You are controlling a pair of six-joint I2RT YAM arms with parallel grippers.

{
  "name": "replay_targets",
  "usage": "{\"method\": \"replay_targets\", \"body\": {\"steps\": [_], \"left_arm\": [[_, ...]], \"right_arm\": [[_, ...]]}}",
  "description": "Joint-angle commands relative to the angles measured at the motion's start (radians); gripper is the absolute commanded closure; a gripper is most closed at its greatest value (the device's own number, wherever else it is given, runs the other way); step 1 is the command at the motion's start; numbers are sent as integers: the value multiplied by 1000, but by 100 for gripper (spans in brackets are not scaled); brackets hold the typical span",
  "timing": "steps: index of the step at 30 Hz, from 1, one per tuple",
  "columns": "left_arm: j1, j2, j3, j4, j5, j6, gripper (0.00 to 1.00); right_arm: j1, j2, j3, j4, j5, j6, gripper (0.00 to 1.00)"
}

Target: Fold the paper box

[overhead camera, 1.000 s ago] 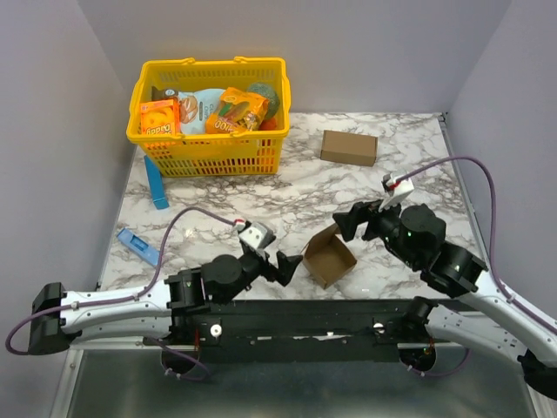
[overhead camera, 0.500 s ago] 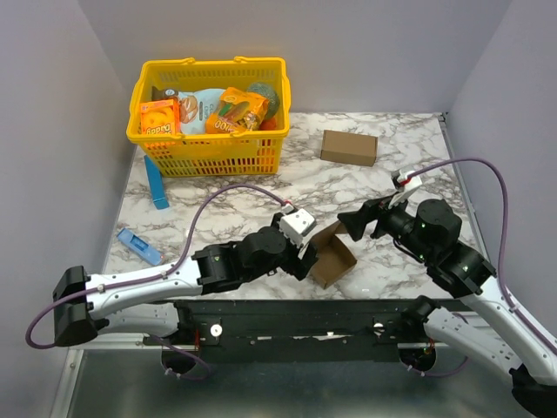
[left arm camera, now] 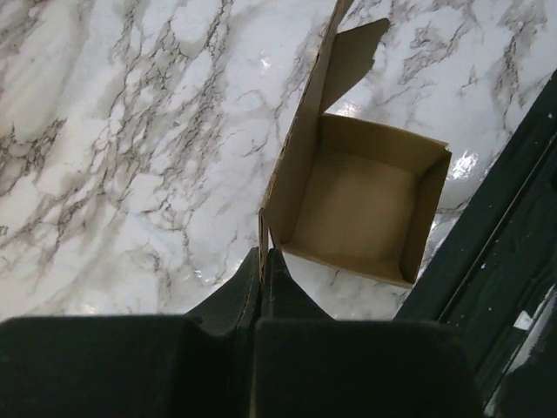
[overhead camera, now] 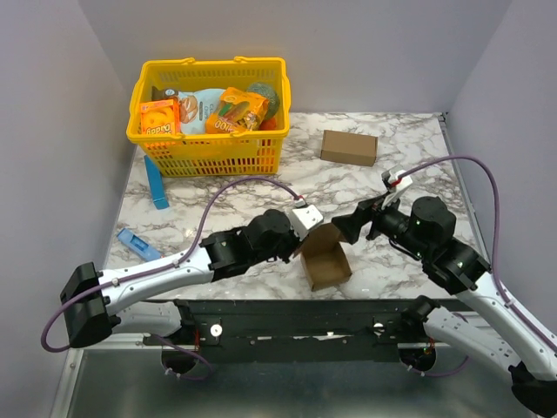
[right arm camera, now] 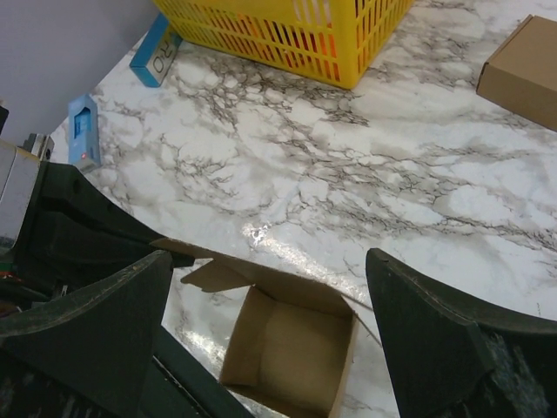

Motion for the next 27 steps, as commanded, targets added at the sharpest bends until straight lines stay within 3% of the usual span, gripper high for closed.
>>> {"method": "replay_targets", "body": {"steps": [1, 10, 22, 27], "left_arm": [[89, -20, 43, -40, 135, 228, 100], [282, 1, 132, -123, 263, 449, 100], [347, 101, 216, -232, 416, 523, 100], [359, 101, 208, -236, 436, 528, 100]], "right_arm": [[-14, 28, -41, 126, -60, -46, 0], [-98, 95, -143, 293, -154, -123, 8], [-134, 310, -306, 628, -88, -231, 21], [-134, 383, -302, 656, -138, -281, 29]]}}
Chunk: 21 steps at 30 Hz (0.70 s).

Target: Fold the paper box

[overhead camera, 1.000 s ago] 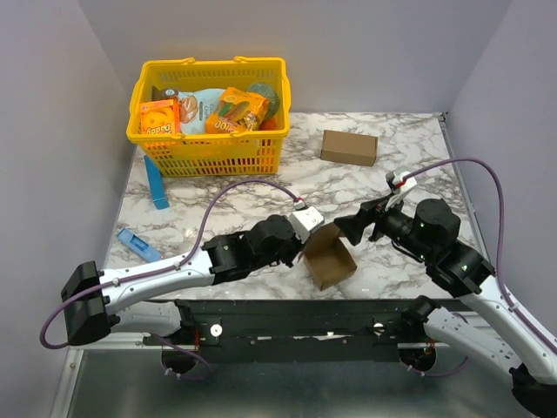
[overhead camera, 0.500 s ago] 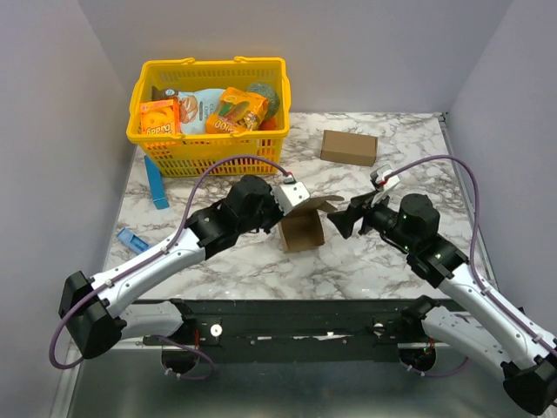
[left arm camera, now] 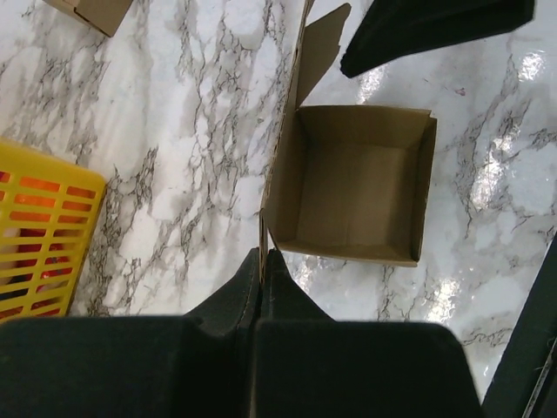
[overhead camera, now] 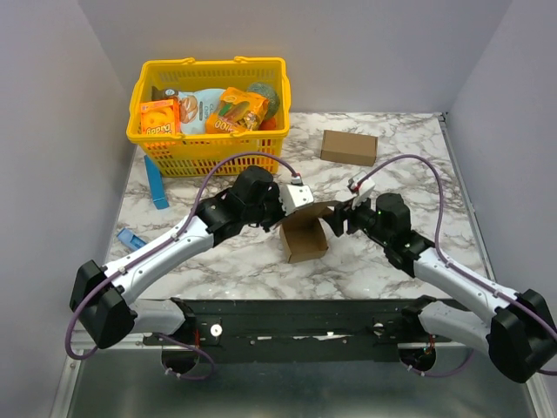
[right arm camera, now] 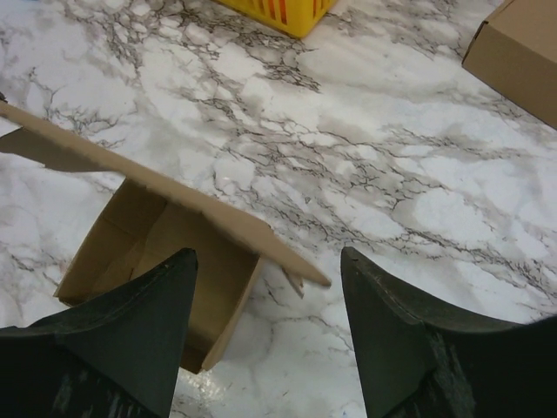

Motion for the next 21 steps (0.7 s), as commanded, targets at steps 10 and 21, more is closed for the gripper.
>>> {"method": "replay_targets", "body": {"steps": [10, 21], "left_arm": [[16, 3, 15, -30, 65, 15, 100], [18, -20, -46, 131, -71, -127, 48]], "right_arm": [[-5, 125, 19, 109, -64, -86, 57], [-5, 160, 23, 115, -61, -86, 84]]}}
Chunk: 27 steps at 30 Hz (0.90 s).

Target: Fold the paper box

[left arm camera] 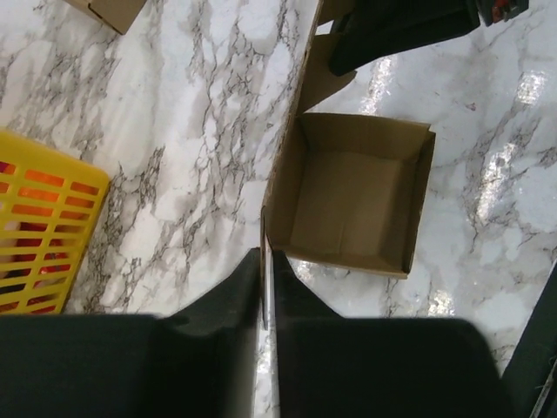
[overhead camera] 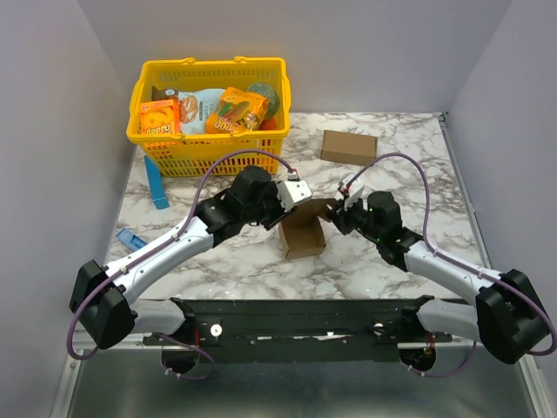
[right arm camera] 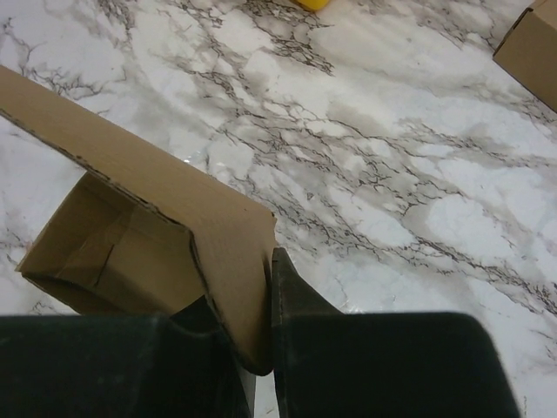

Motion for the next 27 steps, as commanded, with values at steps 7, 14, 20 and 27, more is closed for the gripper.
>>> {"method": "replay_targets", "body": {"steps": [7, 14, 20, 27], "left_arm": [[19, -18, -44, 136, -184, -195, 1], [21, -18, -73, 82, -238, -287, 1], [45, -22, -108, 127, -206, -396, 4], [125, -8, -228, 399, 21, -470, 5]], "right_arm": [[-2, 10, 59, -51, 51, 13, 87], [-2, 1, 60, -63, 62, 11, 87], [-2, 1, 65, -80, 60, 10, 87], [-2, 7, 91, -102, 23, 2, 87]]}}
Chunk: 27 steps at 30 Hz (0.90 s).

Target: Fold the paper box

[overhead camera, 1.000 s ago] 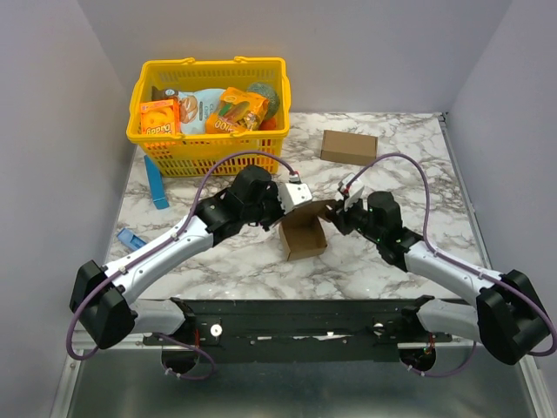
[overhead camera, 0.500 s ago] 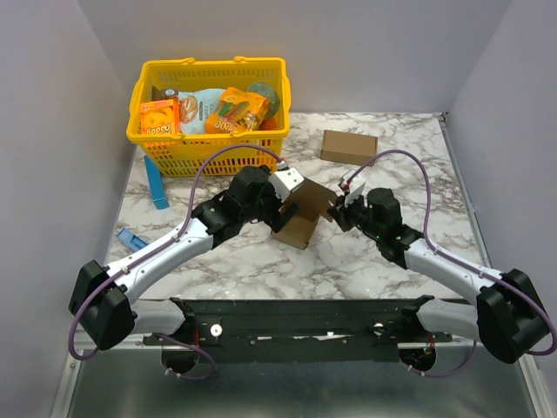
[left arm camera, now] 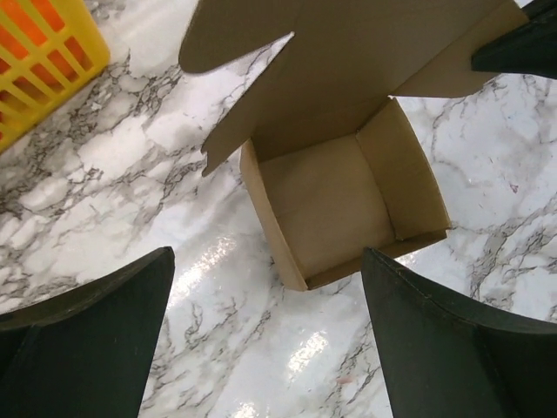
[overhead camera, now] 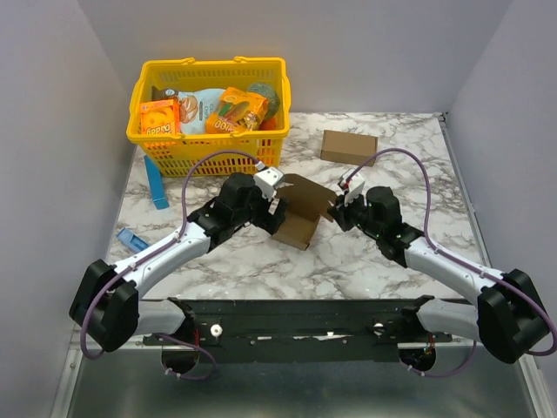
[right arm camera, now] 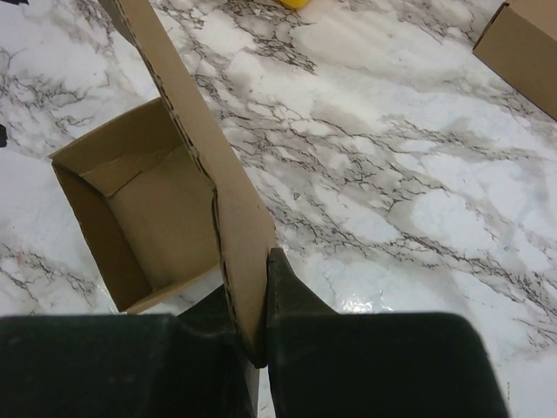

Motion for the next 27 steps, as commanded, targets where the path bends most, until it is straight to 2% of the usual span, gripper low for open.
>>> {"method": "replay_targets", "body": {"steps": [1, 6, 11, 13, 16, 18, 21, 23, 27], "left_arm": [[28, 9, -39, 173, 124, -60, 5], [79, 37, -26, 188, 128, -35, 16], [108, 78, -8, 228, 108, -12, 14], [123, 103, 10, 231, 128, -7, 12], [126, 129, 24, 256, 182, -3, 14], [126, 144, 41, 259, 205, -1, 21], [126, 161, 43, 273, 228, -1, 39], [126, 177, 47, 277, 240, 2, 42], [126, 198, 49, 299, 242, 5, 42]], "right_arm": [[-2, 3, 45, -40, -20, -6, 87], [-2, 12, 51, -45, -44, -10, 87], [-2, 30, 67, -57, -51, -18, 87], [-2, 30, 67, -60, -49, -18, 87], [-2, 32, 67, -62, -49, -20, 87], [-2, 33, 70, -67, -49, -18, 87], [-2, 33, 70, -70, -51, -18, 87], [-2, 36, 71, -73, -52, -20, 88], [0, 42, 74, -76, -54, -21, 88]]}}
